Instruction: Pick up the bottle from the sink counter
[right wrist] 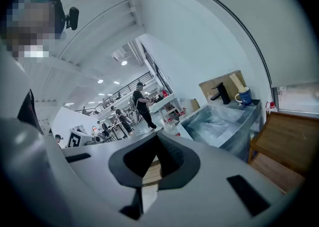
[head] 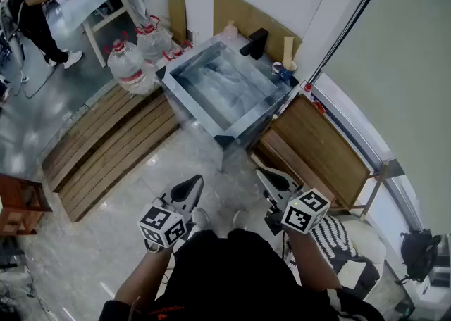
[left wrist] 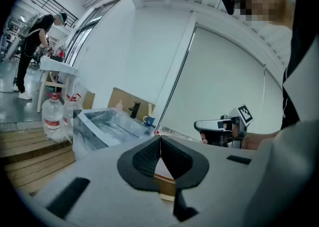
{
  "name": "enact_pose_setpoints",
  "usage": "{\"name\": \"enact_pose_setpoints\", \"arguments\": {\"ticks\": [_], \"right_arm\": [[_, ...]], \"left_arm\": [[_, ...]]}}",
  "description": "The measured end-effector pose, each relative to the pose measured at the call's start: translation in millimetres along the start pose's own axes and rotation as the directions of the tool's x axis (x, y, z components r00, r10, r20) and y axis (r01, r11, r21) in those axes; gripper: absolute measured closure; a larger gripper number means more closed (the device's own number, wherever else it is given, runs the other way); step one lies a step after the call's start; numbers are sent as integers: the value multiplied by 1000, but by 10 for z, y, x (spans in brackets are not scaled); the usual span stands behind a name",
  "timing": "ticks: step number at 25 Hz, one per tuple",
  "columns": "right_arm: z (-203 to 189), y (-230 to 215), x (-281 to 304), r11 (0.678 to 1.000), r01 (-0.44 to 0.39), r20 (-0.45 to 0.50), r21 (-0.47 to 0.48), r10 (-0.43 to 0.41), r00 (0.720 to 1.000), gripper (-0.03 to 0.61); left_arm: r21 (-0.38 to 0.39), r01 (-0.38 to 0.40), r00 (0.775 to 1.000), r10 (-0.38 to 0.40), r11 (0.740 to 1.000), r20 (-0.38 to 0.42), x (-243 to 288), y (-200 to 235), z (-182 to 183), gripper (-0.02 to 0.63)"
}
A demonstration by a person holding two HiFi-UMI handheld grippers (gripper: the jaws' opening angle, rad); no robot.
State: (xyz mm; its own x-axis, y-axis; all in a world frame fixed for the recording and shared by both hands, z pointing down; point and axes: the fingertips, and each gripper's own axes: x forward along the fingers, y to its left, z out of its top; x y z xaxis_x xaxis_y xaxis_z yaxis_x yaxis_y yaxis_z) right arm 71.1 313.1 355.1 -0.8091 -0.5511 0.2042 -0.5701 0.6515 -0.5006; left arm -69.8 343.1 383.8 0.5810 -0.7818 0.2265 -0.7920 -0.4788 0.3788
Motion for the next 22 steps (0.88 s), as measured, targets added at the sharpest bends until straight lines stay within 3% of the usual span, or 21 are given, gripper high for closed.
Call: {"name": "enact_pose_setpoints", "arguments": {"ticks": [22], "right_arm": [[118, -514, -57, 997, -32, 8, 67, 32, 999, 574]], "left_arm": [[8, -16, 1000, 16, 1000, -9, 558, -89, 21, 594]]}}
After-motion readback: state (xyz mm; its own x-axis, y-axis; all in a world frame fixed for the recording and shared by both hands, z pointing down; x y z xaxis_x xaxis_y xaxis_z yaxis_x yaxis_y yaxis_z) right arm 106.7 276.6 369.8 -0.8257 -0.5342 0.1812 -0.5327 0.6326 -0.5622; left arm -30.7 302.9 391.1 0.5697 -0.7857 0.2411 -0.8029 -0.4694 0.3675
